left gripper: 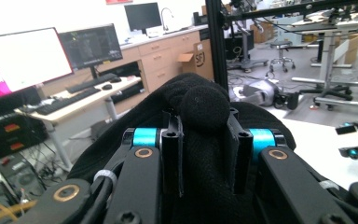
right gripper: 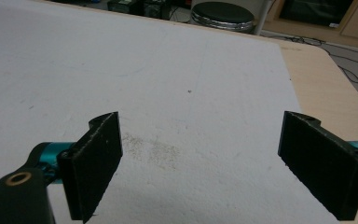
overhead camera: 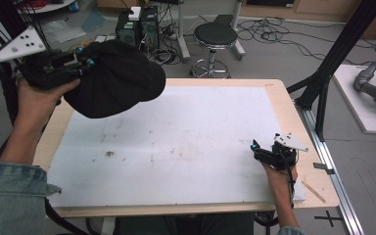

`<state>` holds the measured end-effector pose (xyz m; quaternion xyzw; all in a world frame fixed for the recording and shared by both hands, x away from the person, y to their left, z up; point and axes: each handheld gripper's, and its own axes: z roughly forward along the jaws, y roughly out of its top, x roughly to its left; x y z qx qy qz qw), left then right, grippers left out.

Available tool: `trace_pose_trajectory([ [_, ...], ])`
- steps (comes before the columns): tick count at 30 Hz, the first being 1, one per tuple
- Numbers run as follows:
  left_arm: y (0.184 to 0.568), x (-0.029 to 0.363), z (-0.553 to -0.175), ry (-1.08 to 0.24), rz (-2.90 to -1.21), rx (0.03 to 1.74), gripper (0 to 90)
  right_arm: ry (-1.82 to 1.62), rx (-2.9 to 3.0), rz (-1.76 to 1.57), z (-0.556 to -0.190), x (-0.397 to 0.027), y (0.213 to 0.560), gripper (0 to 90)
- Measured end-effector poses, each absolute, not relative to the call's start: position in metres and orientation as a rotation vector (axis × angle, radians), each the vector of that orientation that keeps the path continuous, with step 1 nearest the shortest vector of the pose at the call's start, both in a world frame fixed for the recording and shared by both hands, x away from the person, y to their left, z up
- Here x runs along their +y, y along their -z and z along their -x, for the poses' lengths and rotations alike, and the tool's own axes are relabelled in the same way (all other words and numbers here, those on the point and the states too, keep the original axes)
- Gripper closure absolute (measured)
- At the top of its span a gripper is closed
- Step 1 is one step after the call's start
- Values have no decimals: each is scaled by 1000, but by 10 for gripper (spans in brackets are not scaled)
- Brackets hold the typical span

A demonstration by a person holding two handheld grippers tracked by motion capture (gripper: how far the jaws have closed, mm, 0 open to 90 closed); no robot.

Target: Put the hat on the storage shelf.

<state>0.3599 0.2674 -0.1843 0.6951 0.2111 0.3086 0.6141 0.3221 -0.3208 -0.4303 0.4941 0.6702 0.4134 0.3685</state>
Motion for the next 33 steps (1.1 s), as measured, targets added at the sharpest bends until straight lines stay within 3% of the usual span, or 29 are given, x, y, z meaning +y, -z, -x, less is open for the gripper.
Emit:
trace_pose_trajectory([
  [12,143,281,-386,-818,-1595,452,729,-1061,1715,-1289,-321,-325,432,134],
  [24,153,313,-423,-926,-1560,519,729,-1042,1715,-1284,-318,-331,433,134],
  [33,169,325,-449,-937,-1590,587,728,-1045,1720,-1282,-314,-332,433,134],
])
